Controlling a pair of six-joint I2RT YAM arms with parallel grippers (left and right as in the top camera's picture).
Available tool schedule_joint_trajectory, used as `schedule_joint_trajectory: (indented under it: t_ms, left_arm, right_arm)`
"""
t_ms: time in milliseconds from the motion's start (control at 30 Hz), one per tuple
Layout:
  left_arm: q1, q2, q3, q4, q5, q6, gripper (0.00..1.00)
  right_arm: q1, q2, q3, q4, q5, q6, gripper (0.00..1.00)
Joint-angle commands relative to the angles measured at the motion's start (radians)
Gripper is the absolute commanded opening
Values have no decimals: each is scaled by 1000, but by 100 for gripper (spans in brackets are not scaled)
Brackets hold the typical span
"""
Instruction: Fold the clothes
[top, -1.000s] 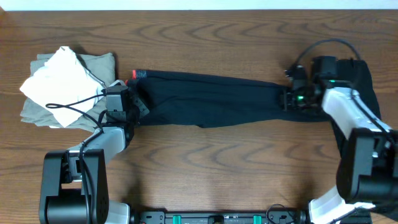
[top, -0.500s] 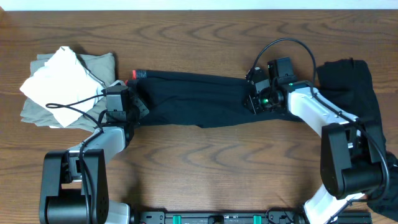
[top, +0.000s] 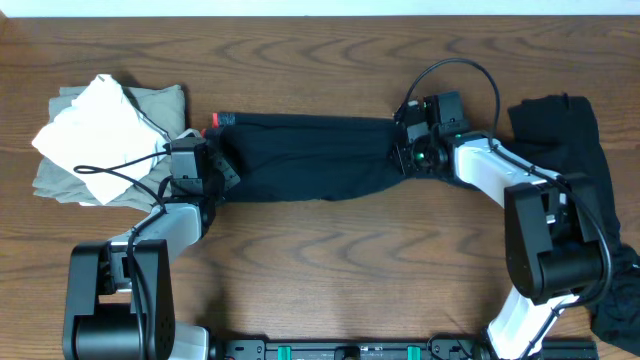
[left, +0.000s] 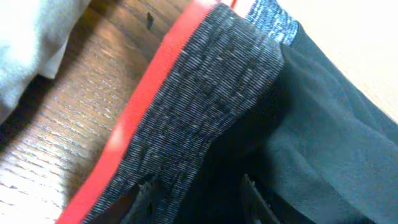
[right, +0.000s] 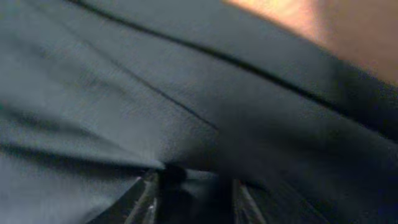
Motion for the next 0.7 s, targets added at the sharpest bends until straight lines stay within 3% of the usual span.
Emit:
schedule_joint_trajectory:
  t_ms: [0, 200, 400, 667]
  left_arm:
    - [2, 11, 8, -16, 5, 15, 46]
    - [2, 11, 8, -16, 4, 18, 46]
    - [2, 11, 8, -15, -9, 51, 46]
    - [14, 11, 8, -15, -140, 77, 43]
  right_arm:
    - [-1, 44, -2, 36, 216, 93, 45]
    - [-21, 43, -2, 49, 242, 127, 47]
    - [-45, 43, -2, -57, 249, 126, 48]
    - [-129, 42, -2, -171, 279, 127, 45]
